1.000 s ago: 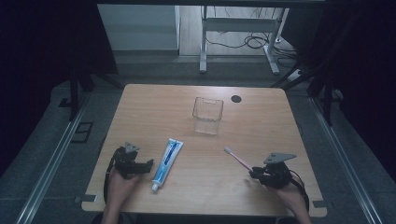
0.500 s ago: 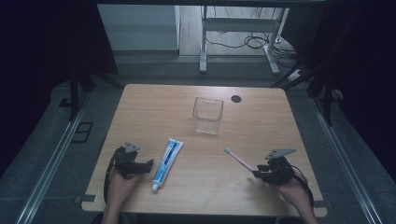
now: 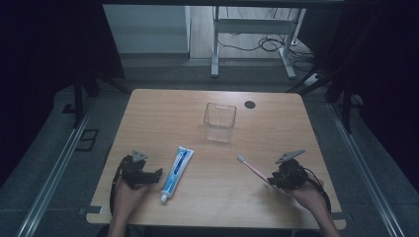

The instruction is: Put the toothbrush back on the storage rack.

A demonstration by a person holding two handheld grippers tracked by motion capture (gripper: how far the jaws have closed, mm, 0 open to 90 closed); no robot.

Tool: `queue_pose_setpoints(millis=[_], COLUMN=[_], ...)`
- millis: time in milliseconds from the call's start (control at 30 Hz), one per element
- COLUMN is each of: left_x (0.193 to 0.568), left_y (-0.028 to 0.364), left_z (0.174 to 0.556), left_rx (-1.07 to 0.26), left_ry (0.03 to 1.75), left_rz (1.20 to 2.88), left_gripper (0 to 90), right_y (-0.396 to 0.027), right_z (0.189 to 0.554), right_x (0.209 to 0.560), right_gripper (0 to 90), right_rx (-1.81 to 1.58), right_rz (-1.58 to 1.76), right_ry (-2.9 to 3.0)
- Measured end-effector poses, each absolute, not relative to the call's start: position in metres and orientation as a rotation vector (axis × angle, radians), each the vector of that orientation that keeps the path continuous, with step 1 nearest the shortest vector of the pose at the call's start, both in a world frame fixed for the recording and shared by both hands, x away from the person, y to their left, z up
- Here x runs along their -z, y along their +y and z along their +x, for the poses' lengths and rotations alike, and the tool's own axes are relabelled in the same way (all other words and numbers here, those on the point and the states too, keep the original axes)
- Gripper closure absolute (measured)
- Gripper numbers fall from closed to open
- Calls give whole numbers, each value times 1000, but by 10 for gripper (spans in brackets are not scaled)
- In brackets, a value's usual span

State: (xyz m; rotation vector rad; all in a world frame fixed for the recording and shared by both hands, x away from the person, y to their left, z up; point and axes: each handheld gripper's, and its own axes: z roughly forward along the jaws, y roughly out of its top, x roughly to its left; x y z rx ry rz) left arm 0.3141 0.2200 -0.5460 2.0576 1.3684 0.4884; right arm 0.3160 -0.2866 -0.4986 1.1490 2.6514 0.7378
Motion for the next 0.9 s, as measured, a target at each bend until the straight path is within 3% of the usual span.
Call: queue_pose_setpoints(millis=[900], left_x=[546], left_y=[220], left_z=[314], left_rx=[-488], left_ry=[1368], left_rz=[2060], left_gripper=[42], right_y=[-265], right_z=[342], right_x=[503], right_gripper=[663], right_rx=[-586], right_rz=[1116], right_ry=[2769])
